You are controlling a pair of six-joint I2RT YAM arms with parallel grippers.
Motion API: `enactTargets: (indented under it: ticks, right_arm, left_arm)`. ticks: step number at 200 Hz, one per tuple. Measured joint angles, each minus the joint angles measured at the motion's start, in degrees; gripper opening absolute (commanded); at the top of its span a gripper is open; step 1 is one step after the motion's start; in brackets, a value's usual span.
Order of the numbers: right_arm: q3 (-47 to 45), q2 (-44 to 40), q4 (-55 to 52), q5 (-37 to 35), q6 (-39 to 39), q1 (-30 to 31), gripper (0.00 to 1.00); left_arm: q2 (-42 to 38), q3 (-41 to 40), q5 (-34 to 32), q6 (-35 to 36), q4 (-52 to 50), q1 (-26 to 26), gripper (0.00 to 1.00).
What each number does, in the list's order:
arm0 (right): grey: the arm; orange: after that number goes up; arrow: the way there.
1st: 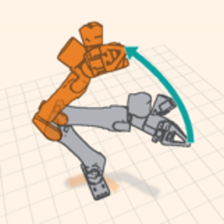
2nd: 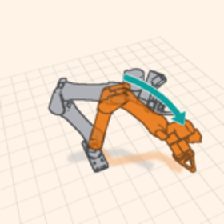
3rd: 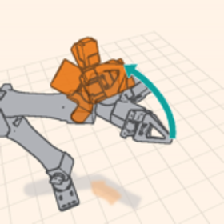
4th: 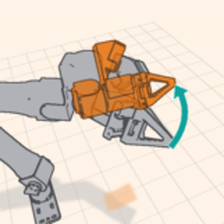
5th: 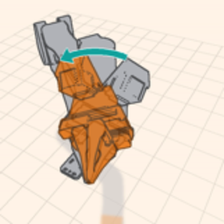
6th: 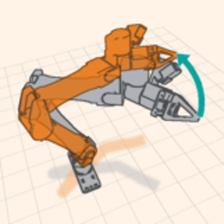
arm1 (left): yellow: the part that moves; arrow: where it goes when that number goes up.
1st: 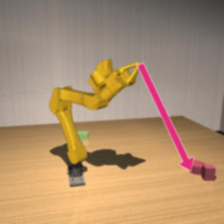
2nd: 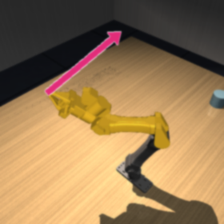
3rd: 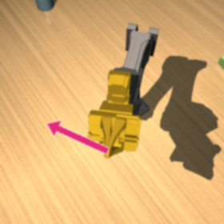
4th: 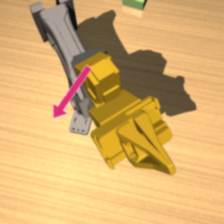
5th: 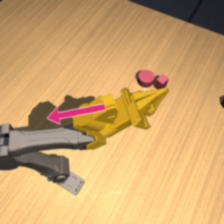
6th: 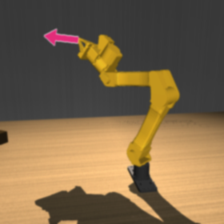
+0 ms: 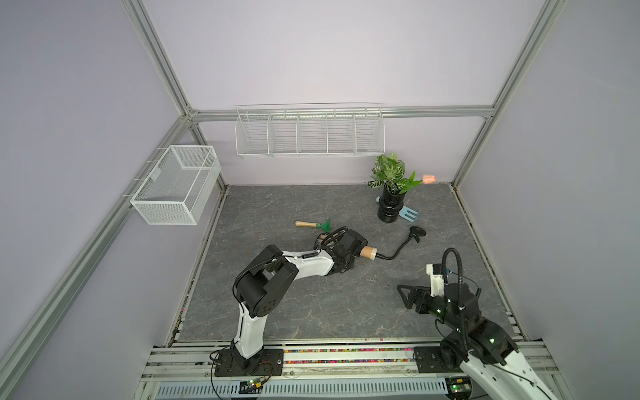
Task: Take off the watch
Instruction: Adjust the hand at the center of the board.
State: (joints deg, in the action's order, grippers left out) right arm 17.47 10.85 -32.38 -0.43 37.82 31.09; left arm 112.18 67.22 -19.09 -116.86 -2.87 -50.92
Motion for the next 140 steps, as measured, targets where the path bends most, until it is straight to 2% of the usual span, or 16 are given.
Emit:
enactTargets:
  ticks: [32,41,73,96,140]
  right_arm:
    - [0.15,-1.22,-2.62,0.76,0.5,-0.2,0.92]
    - [0.61,0.96,-3.21,1.6,0.15,-0.22,0.92]
    - [3.85,13.49,-3.34,4.63,-2.1,-0.24,0.89]
    - [8.68,22.73,-2.95,4.72,-5.33,-0.24,0.89]
    - [18.73,38.45,2.89,3.43,-11.23,-0.24,0.9]
  left_arm:
    - [-0.11,1.53,1.88,3.02,-7.08,2.27,0.6]
    - [-0.11,2.14,3.15,4.37,-8.63,3.21,0.52]
    - [-0.94,3.02,7.37,9.27,-11.89,5.97,0.36]
    - [-2.58,1.03,9.35,12.5,-11.89,7.08,0.32]
    - [-8.48,-7.04,12.22,18.97,-10.73,9.44,0.3]
